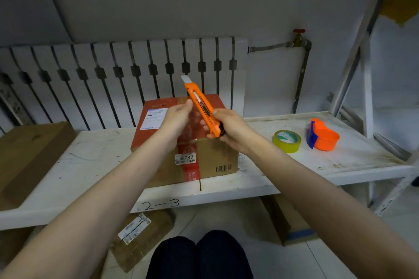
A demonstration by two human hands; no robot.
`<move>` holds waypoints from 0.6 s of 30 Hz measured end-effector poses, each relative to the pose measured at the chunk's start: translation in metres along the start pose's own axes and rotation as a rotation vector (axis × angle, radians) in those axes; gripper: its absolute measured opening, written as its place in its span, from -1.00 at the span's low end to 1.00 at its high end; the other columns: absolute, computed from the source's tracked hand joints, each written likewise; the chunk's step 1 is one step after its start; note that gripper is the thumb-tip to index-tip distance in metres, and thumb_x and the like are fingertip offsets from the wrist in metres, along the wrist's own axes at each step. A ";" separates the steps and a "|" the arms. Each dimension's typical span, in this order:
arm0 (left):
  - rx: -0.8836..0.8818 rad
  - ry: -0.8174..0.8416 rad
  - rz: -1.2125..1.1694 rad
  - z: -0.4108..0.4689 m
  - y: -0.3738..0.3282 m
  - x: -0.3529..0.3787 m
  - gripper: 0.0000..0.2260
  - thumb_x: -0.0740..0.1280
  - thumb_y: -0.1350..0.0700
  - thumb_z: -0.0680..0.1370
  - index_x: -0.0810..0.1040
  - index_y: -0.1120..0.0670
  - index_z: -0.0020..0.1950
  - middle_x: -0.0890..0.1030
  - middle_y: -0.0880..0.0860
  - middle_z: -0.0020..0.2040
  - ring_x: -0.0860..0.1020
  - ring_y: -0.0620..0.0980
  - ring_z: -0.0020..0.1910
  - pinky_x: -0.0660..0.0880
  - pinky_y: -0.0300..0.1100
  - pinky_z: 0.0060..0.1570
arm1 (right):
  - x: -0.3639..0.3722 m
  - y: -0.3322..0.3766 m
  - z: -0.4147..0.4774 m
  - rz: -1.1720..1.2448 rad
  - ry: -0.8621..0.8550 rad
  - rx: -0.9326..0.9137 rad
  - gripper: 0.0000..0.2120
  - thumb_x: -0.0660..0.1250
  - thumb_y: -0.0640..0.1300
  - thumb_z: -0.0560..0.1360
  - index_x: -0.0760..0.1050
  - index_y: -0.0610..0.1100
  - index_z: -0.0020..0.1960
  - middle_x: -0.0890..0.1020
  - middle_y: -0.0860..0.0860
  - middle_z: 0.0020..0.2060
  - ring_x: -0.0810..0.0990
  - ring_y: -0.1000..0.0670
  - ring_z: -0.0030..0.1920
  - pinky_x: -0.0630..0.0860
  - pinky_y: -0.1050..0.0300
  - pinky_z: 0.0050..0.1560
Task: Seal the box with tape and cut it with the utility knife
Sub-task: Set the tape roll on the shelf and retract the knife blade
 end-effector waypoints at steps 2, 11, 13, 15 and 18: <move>0.038 -0.021 -0.078 -0.006 -0.007 -0.001 -0.71 0.17 -0.08 0.61 0.61 0.01 -0.11 0.67 0.06 -0.06 0.61 0.07 0.04 0.47 0.10 0.22 | 0.010 0.001 -0.010 0.139 0.043 0.059 -0.74 0.04 -0.14 0.64 0.49 -0.18 0.08 0.63 -0.06 -0.22 0.59 0.06 -0.28 0.56 0.20 -0.32; 0.201 0.061 -0.038 -0.035 -0.030 -0.007 -0.78 0.27 0.04 0.58 0.65 0.06 -0.18 0.66 0.04 -0.23 0.61 0.09 -0.09 0.44 0.20 0.25 | 0.031 0.001 -0.025 -0.117 -0.157 -0.100 -0.52 0.14 0.24 0.53 0.50 -0.19 -0.04 0.53 0.00 -0.42 0.49 0.10 -0.49 0.45 0.25 -0.45; 0.215 0.078 -0.017 -0.039 -0.034 -0.008 -0.77 0.27 0.05 0.58 0.65 0.07 -0.18 0.66 0.05 -0.23 0.62 0.07 -0.12 0.45 0.18 0.25 | 0.032 -0.001 -0.028 -0.069 -0.167 -0.115 -0.54 0.15 0.22 0.55 0.50 -0.19 -0.02 0.52 0.00 -0.43 0.48 0.10 -0.50 0.42 0.25 -0.48; 0.198 0.059 -0.026 -0.042 -0.036 -0.008 -0.77 0.27 0.06 0.58 0.64 0.08 -0.19 0.66 0.06 -0.23 0.62 0.07 -0.10 0.44 0.17 0.26 | 0.035 -0.001 -0.029 -0.018 -0.147 -0.116 -0.56 0.15 0.17 0.57 0.51 -0.21 0.05 0.52 0.00 -0.43 0.47 0.09 -0.50 0.42 0.24 -0.48; 0.139 0.024 -0.061 -0.044 -0.035 -0.009 -0.78 0.27 0.06 0.58 0.63 0.07 -0.20 0.65 0.06 -0.21 0.60 0.15 0.03 0.41 0.17 0.28 | 0.038 0.000 -0.031 0.054 -0.075 -0.067 -0.64 0.18 0.10 0.58 0.50 -0.20 0.06 0.52 -0.01 -0.40 0.48 0.06 -0.48 0.44 0.22 -0.47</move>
Point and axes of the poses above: each hand's wrist, its own z-axis towards the middle knuckle, its own x-axis out of the palm, y = z × x, the point moved 2 cm from there along z, towards the middle knuckle
